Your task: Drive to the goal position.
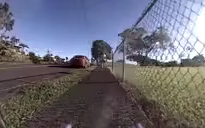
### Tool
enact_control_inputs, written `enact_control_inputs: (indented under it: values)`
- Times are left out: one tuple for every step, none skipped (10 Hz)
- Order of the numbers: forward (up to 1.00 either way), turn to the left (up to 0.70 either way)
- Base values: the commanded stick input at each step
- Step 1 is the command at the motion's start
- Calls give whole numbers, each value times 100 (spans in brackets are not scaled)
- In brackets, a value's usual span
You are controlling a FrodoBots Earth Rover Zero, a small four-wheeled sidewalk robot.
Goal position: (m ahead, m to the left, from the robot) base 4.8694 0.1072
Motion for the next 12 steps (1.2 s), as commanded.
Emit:
enact_control_inputs:
  values:
    - [45, 0]
    - [45, 0]
    - [45, 0]
    - [45, 0]
    - [45, 0]
    - [45, 0]
    - [45, 0]
    - [45, 0]
    - [38, 0]
    - [0, 0]
    - [0, 0]
    - [0, 0]
